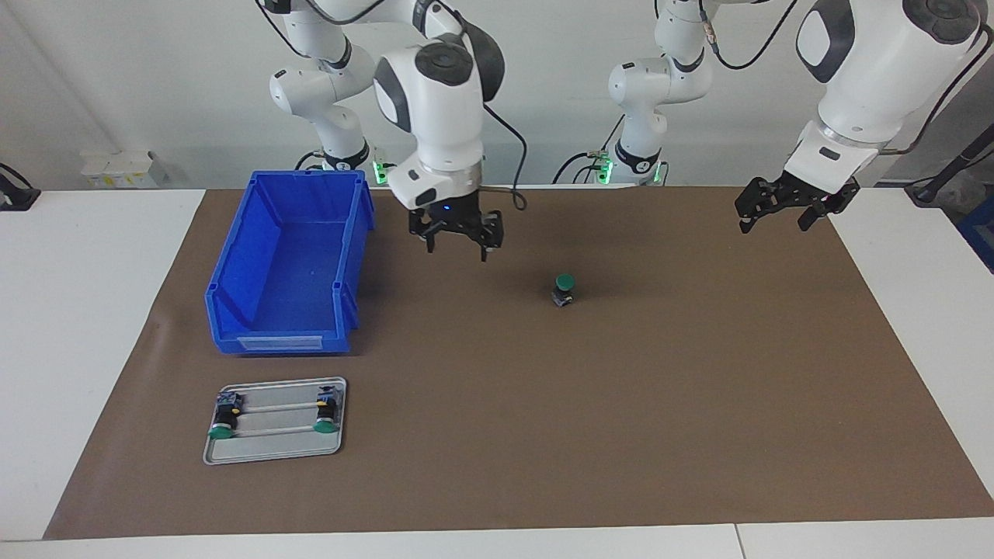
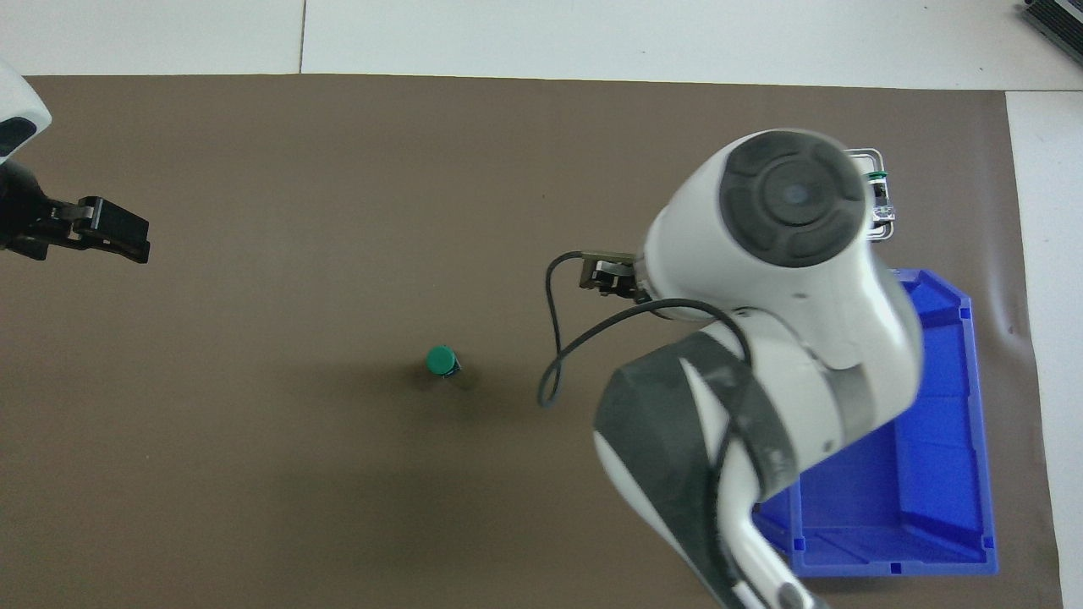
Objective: Place and press button with both arms
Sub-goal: 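Reach the right gripper to the green button and grasp it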
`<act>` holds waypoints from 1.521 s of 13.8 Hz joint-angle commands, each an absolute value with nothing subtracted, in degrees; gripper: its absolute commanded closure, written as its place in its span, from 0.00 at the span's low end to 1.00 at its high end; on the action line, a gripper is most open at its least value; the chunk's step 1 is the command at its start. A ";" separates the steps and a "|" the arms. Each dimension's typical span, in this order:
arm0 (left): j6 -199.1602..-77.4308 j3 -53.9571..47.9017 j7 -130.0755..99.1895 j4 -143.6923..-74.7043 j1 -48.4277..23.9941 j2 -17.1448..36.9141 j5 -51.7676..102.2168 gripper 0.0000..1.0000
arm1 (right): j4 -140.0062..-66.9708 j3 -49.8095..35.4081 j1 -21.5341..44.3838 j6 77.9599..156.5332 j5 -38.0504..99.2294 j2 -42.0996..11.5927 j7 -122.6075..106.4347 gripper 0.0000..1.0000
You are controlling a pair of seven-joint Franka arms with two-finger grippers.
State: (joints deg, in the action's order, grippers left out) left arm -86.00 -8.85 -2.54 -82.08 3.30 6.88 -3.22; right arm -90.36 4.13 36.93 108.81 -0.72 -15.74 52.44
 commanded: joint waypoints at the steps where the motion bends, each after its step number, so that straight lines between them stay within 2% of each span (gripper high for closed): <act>1: -90.16 -8.53 -4.04 -88.92 3.34 3.26 -3.52 0.00 | -87.37 3.96 40.23 114.49 0.70 -22.65 64.38 0.00; 5: -93.16 -8.35 -4.04 -93.69 4.65 1.06 1.49 0.00 | -84.64 3.96 47.36 120.65 0.09 -31.45 77.76 0.00; 12: -93.08 -8.26 -3.69 -95.36 4.75 0.09 1.49 0.00 | -85.52 3.87 49.04 127.17 0.88 -34.01 79.89 0.00; 16: -92.64 -8.00 -3.60 -96.50 4.66 -0.53 1.41 0.00 | -89.02 3.78 49.48 130.69 0.88 -33.84 79.80 0.01; 17: -92.72 -8.00 -3.60 -96.50 4.66 -0.53 1.32 0.00 | -89.64 3.78 49.48 130.87 0.88 -33.75 79.80 0.05; 19: -92.55 -8.00 -3.52 -96.50 4.66 -0.53 0.97 0.00 | -90.00 3.78 49.66 131.65 0.88 -33.93 79.80 0.20; 20: -92.64 -8.09 -3.34 -96.50 4.57 -0.53 0.97 0.00 | -89.83 3.78 49.66 131.31 0.88 -33.84 79.80 0.32; 21: -92.90 -8.00 -3.34 -96.50 4.57 -0.53 0.97 0.00 | -89.82 3.69 49.75 131.40 0.88 -33.84 79.80 0.36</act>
State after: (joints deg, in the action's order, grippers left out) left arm -91.61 -7.98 -3.61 -94.11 4.12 1.57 0.75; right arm -88.91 4.09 49.89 130.07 -0.44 -34.30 79.37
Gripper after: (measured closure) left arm 0.000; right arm 0.238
